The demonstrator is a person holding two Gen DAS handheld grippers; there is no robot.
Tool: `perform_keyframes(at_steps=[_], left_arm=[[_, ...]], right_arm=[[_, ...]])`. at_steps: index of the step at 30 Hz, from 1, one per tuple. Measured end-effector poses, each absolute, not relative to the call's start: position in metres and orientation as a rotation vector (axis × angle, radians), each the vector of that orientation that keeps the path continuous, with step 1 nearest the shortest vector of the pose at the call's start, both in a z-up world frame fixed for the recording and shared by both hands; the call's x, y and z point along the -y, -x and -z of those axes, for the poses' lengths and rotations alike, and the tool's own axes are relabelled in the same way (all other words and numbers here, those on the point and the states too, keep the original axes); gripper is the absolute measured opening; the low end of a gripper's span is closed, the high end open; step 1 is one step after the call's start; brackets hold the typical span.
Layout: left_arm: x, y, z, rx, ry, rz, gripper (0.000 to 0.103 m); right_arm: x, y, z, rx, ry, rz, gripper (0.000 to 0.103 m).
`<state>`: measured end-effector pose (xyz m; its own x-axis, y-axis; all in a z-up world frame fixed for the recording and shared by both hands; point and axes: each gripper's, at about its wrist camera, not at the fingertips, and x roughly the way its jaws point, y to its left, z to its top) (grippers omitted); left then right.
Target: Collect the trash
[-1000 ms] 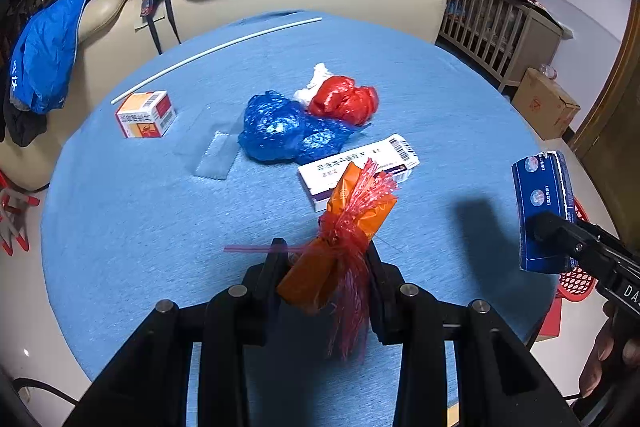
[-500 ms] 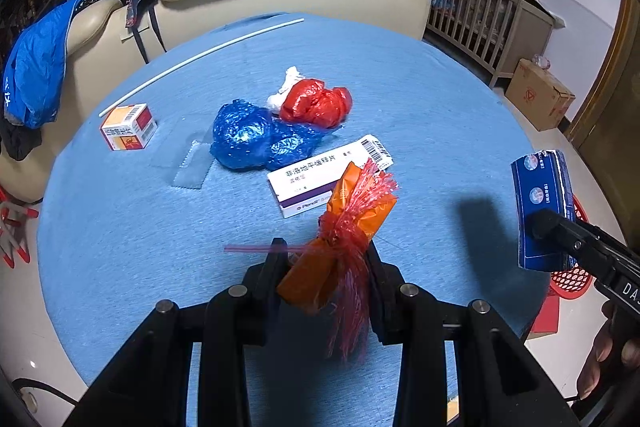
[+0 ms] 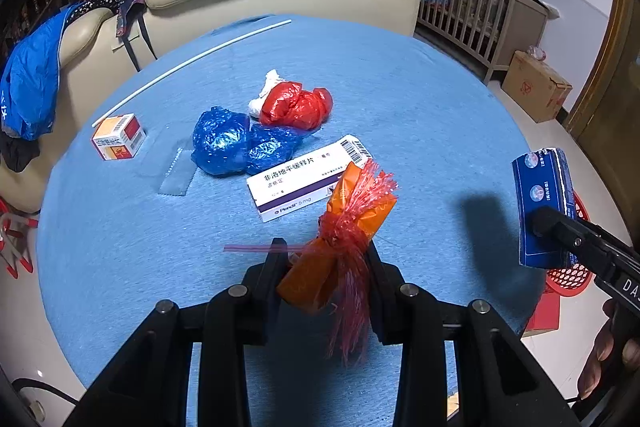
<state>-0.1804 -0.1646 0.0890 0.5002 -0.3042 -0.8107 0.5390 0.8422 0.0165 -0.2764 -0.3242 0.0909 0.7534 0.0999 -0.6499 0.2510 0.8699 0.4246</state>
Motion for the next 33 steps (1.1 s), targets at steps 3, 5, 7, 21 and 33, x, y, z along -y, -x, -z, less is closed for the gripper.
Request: perform_keyframes(at_steps=[3,5,7,21,33], left_arm=[[0.167,0.181,-0.089,-0.915,-0.288,0.523,0.038],[0.169,0.182,-0.088,-0.914,-0.292,0.525,0.038],[0.172,0.183,-0.088,-0.913,-0.297,0.529,0.038],[0.201,0.192,-0.090,-0.903,-0.314,0.600,0.038],[0.268,0.219,-0.100,-0.876,-0.365,0.769,0.038]], right_arm=[[0.327,0.278,-0.091,-0.718,-0.524,0.094,0.059],[0.329,0.280,-0.091,-0.715,-0.528,0.099,0.059],[0.332,0.281,-0.091,-0.713,-0.532,0.105,0.059],[0.368,0.312,-0.097,-0.675,-0.556,0.195,0.059],[0.461,0.378,-0.087,-0.665,-0.584,0.458,0.059]])
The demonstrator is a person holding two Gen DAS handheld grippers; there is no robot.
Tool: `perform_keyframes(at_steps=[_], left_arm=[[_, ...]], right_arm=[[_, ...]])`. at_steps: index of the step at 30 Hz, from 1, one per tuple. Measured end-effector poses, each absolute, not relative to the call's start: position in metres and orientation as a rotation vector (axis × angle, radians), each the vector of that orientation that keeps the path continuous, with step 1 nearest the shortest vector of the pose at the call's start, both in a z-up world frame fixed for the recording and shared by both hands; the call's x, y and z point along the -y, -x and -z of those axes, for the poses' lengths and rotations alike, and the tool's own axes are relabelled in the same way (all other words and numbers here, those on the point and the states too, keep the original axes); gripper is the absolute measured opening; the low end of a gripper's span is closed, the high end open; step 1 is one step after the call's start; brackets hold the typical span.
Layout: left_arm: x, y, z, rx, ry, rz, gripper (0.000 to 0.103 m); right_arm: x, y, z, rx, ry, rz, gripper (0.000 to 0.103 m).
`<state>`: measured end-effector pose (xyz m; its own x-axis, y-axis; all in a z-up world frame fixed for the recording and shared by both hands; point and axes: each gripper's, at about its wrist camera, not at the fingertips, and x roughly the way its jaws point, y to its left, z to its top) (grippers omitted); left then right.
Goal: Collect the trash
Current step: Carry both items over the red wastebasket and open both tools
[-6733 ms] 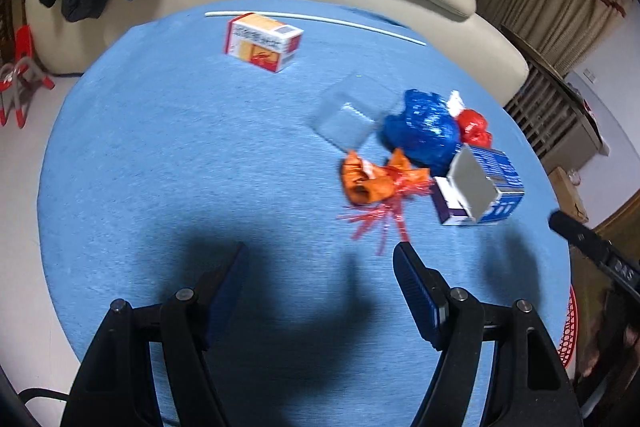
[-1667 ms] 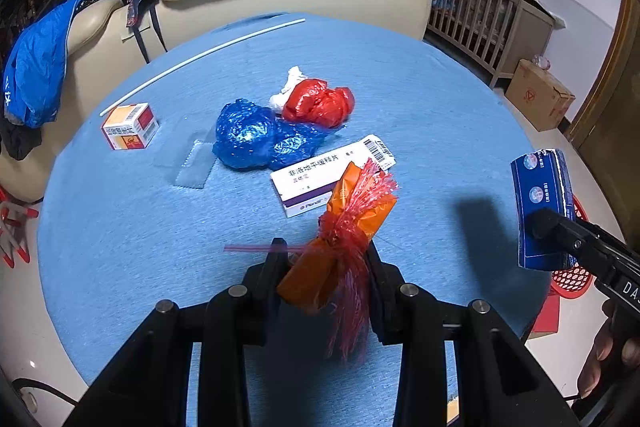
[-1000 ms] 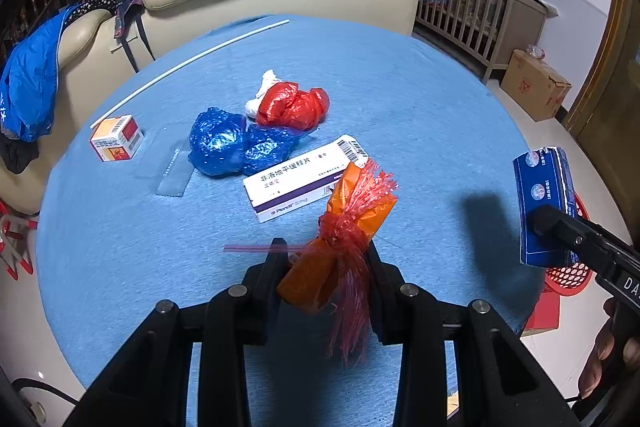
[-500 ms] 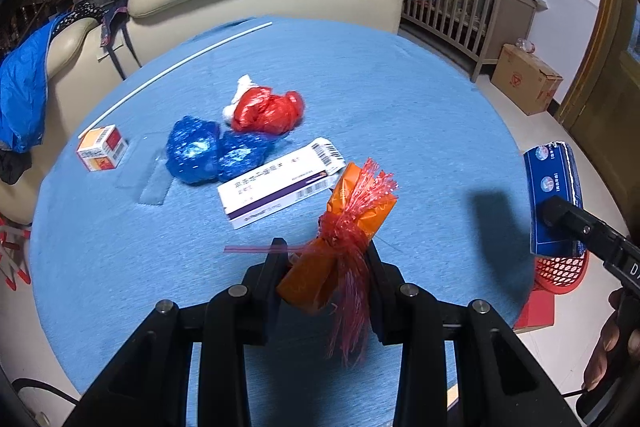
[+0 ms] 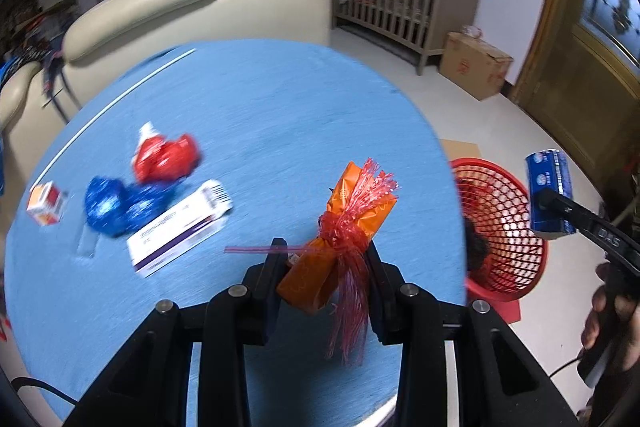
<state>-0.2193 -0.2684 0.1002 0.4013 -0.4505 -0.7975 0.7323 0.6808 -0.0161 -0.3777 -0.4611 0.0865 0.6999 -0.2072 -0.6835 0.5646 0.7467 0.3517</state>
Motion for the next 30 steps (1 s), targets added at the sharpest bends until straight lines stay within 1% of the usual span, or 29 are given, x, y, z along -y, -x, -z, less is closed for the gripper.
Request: perform_keyframes(at_steps=[10,16,17,18,20,30], left_arm=[[0.337,0.255,-0.102,-0.860,-0.433,0.910,0.038],[0.374,0.270,-0.097,-0.860,-0.479,0.964,0.038],[0.379,0.272,-0.095,-0.862,-0.486,0.973,0.038],[0.386,0.276,-0.094,-0.863,-0.499,0.983,0.038],[0.394,0.279,-0.091,-0.870,-0.514,1.005,0.038],[0.444,0.305,-0.075,-0.872,-0.608,1.082,0.039]], right_arm=[[0.506,0.393,-0.055,-0.748,-0.578,0.550,0.060],[0.521,0.392,-0.029,-0.842,-0.613,0.537,0.064],[0.523,0.392,-0.027,-0.847,-0.624,0.536,0.068],[0.524,0.394,-0.027,-0.840,-0.627,0.545,0.072],[0.527,0.400,-0.031,-0.810,-0.639,0.555,0.077],[0.545,0.448,-0.070,-0.607,-0.732,0.649,0.078]])
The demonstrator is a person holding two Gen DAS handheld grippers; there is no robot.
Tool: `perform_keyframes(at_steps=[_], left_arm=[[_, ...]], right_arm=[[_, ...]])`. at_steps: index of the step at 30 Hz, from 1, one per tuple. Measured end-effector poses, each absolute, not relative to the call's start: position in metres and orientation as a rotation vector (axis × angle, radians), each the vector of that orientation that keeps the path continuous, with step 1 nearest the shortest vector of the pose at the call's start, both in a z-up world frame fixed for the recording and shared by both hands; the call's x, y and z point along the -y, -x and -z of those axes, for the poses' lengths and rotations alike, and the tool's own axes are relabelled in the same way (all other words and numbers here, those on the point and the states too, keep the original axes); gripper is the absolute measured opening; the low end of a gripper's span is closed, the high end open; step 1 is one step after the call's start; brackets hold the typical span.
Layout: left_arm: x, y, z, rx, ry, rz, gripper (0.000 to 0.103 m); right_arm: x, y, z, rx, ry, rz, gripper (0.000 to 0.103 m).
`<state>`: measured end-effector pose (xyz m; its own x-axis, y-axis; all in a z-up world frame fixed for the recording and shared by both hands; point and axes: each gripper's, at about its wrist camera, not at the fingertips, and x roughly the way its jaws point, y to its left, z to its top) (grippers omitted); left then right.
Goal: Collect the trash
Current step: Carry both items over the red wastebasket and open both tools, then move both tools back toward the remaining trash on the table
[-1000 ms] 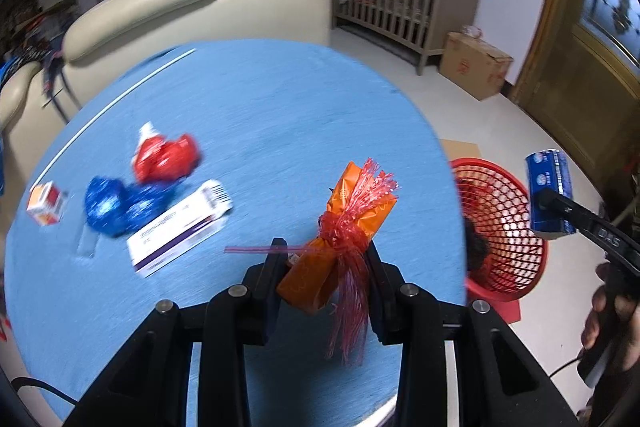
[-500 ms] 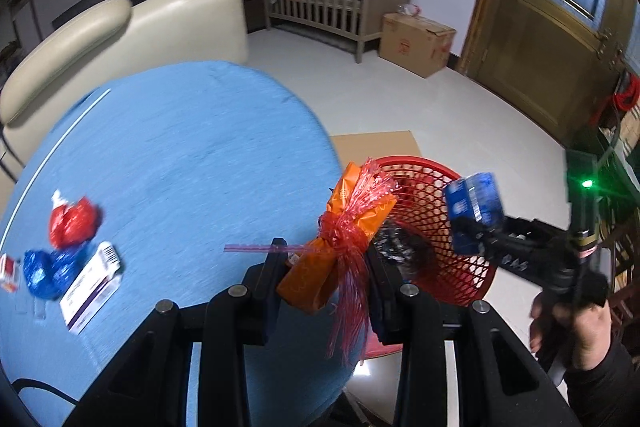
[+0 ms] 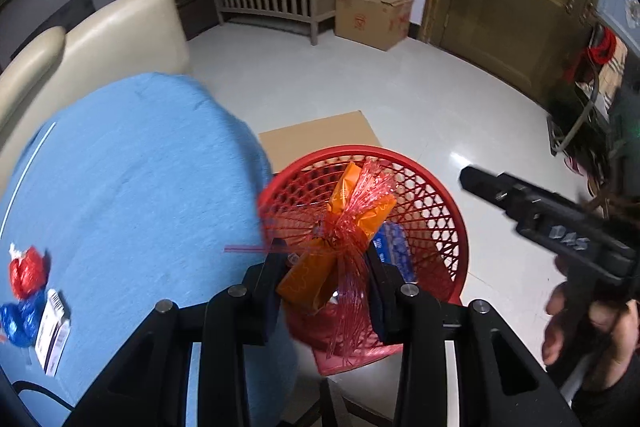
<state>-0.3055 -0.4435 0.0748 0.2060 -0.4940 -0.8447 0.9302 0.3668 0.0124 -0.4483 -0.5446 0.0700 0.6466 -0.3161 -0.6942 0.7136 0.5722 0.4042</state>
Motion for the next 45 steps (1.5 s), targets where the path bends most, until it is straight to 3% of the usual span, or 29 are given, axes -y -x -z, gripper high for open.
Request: perform_keyframes(at_steps=[2,4,6,14,28,38,45], left_arm=[[0.453,0.309,-0.072,-0.881,-0.630,1.104,0.043],[0.460,0.309,-0.068,-0.883,-0.655,1.085,0.070],[0.459,0.306,-0.070,-0.863,-0.658,1.057,0.079],[0.413,0.268,-0.093,-0.861,-0.505,1.007,0.079],[0.197,0.160,-0.083,-0.910,-0.293,0.780,0.079],[0.170,0.079,-0.049,-0.964,-0.550,0.947,0.079],[0.200,0.057,-0.027,-1.017,-0.681,1.048,0.079]], right_arm=[[0.546,0.457,-0.079,-0.570,-0.745,0.659,0.078],[0.547,0.460,-0.086,-0.546,-0.755,0.662,0.078],[0.546,0.460,-0.091,-0.534,-0.754,0.660,0.078],[0.529,0.447,-0.108,-0.515,-0.720,0.602,0.078],[0.430,0.347,-0.100,-0.691,-0.583,0.357,0.080],[0.368,0.294,-0.096,-0.778,-0.475,0.247,0.079],[0.360,0.281,-0.089,-0.828,-0.453,0.240,0.079]])
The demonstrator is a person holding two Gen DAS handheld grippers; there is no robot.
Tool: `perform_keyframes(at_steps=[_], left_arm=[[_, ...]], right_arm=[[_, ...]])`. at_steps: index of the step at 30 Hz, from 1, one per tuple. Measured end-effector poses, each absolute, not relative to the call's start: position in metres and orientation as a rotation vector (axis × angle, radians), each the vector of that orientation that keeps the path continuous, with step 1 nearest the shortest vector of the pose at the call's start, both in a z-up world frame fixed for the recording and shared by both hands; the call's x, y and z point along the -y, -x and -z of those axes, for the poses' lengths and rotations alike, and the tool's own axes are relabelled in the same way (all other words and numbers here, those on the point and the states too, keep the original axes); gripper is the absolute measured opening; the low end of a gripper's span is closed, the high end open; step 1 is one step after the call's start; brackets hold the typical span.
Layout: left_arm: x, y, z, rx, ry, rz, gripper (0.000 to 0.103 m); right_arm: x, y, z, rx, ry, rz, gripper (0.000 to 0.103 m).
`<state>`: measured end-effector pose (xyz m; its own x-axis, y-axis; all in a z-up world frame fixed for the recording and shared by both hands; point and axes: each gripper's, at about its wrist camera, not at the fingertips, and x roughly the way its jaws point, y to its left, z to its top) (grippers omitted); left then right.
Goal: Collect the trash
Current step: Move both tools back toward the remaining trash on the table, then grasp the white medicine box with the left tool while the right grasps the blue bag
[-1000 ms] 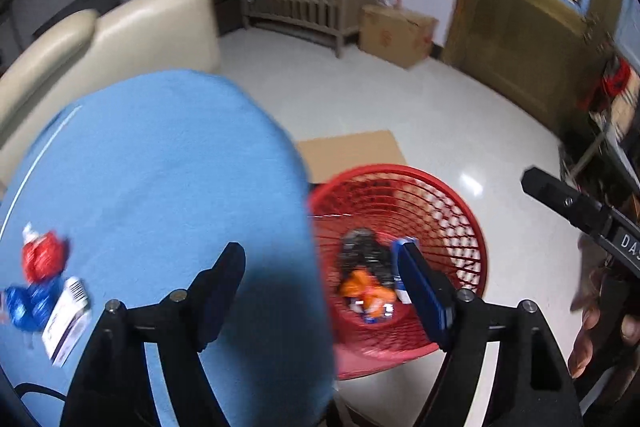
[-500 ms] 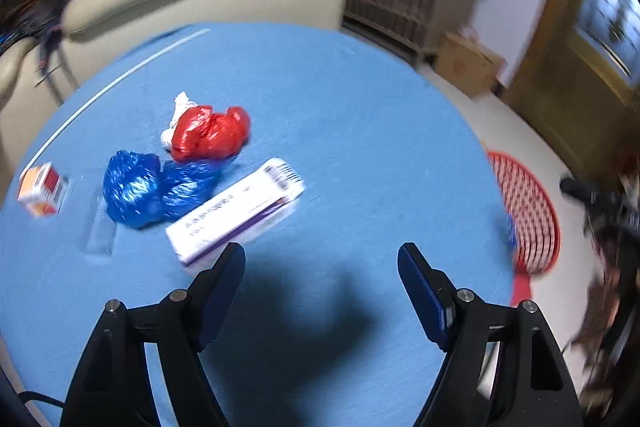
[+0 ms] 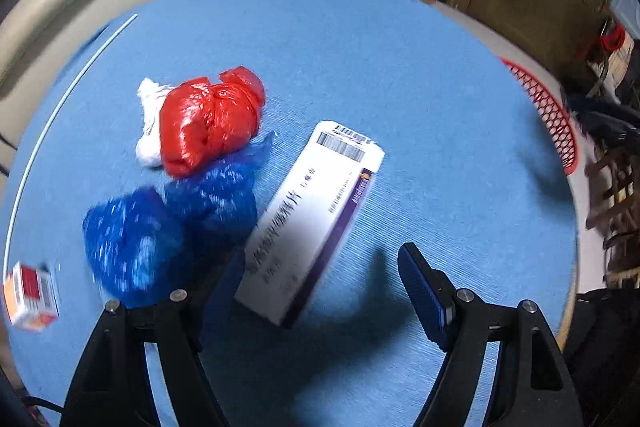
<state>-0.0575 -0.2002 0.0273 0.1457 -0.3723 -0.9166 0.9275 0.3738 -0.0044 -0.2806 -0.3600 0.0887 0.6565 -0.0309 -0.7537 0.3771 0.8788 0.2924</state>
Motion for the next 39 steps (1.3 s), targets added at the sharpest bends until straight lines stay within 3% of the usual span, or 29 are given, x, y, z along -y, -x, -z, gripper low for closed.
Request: perform_keyframes(at_steps=[7,8,9,13,15,18,19,21,31,39], left_arm=[[0.211,0.042,-0.022,-1.066,-0.688,1.070,0.078],[0.211,0.045,-0.020,-1.078,-0.687,1.083,0.075],[0.212,0.049,-0.016,-1.097,-0.689,1.104,0.060],[0.213,0.059,-0.014,-1.072,-0.720,1.081,0.052],[0.216,0.056,-0.014,-1.090,-0.696,1.069,0.052],[0.221,0.052,-0.015,-1.080,-0.694,1.037,0.062],[0.222,0.052,-0.014,-1.071,-0.695,1.030,0.061],[0.222,0.055,-0.016,-1.058,-0.688,1.014,0.050],[0.146,0.096,-0.038,-1.029,-0.460,0.805,0.049],[0.066,0.114,-0.037,-1.053,-0.265,0.589,0.049]], right_arm=[[0.361,0.278,-0.086,-0.838,-0.455,0.251,0.079],[0.361,0.278,-0.086,-0.839,-0.458,0.252,0.079],[0.362,0.278,-0.085,-0.839,-0.461,0.254,0.079],[0.361,0.278,-0.084,-0.840,-0.463,0.251,0.079],[0.359,0.278,-0.084,-0.841,-0.458,0.246,0.079],[0.356,0.278,-0.086,-0.834,-0.455,0.239,0.079],[0.355,0.278,-0.087,-0.833,-0.453,0.238,0.079],[0.355,0.279,-0.088,-0.831,-0.450,0.238,0.079],[0.343,0.259,-0.085,-0.855,-0.419,0.208,0.079],[0.270,0.192,-0.083,-0.912,-0.288,0.001,0.079]])
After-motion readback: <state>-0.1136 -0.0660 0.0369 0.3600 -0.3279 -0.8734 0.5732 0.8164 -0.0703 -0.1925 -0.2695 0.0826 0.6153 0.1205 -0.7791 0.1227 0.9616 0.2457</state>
